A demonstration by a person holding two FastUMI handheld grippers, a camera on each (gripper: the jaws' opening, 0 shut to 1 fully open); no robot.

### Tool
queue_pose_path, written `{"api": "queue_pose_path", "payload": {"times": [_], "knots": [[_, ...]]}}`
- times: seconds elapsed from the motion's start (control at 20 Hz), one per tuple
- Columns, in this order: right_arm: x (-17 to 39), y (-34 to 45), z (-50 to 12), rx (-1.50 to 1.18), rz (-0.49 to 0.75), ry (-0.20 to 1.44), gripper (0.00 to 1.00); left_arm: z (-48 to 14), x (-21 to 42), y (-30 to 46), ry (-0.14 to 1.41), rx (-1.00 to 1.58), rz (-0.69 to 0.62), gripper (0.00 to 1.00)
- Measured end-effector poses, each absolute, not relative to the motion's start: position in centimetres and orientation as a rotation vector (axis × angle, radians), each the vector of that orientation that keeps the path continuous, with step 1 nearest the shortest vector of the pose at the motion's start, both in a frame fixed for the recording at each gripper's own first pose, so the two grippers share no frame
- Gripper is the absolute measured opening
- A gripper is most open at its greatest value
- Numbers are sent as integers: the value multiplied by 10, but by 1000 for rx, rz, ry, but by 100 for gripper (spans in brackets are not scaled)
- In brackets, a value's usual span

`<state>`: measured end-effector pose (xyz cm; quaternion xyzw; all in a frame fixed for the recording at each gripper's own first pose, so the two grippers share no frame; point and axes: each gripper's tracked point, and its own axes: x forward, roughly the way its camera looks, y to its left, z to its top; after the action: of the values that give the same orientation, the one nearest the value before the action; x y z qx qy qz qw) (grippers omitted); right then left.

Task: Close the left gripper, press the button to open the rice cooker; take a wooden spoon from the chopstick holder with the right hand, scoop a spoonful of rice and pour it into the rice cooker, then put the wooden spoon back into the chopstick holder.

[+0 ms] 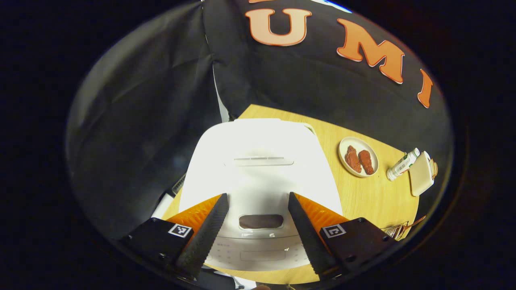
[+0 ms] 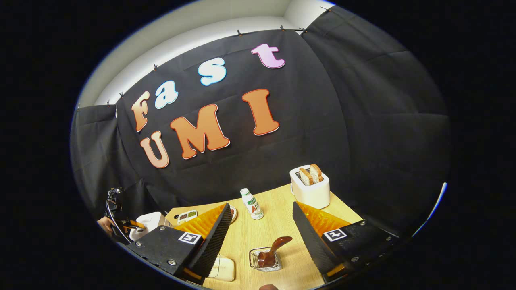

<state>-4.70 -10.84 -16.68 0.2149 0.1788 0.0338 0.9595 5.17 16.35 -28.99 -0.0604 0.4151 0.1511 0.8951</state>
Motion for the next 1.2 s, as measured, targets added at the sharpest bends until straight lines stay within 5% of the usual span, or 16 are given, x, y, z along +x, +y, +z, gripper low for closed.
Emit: {"api": "queue_pose_path", "payload": {"times": [0.3, 0.8, 1.2], "knots": [[-40, -99, -158, 367, 85, 345, 94, -283, 46, 156, 861, -153, 313, 100], [-1, -46, -80, 212, 127, 162, 95, -132, 40, 96, 417, -80, 194, 100], [21, 29, -24, 250, 294, 51, 94, -12, -2, 41, 87, -22, 145, 100]]}}
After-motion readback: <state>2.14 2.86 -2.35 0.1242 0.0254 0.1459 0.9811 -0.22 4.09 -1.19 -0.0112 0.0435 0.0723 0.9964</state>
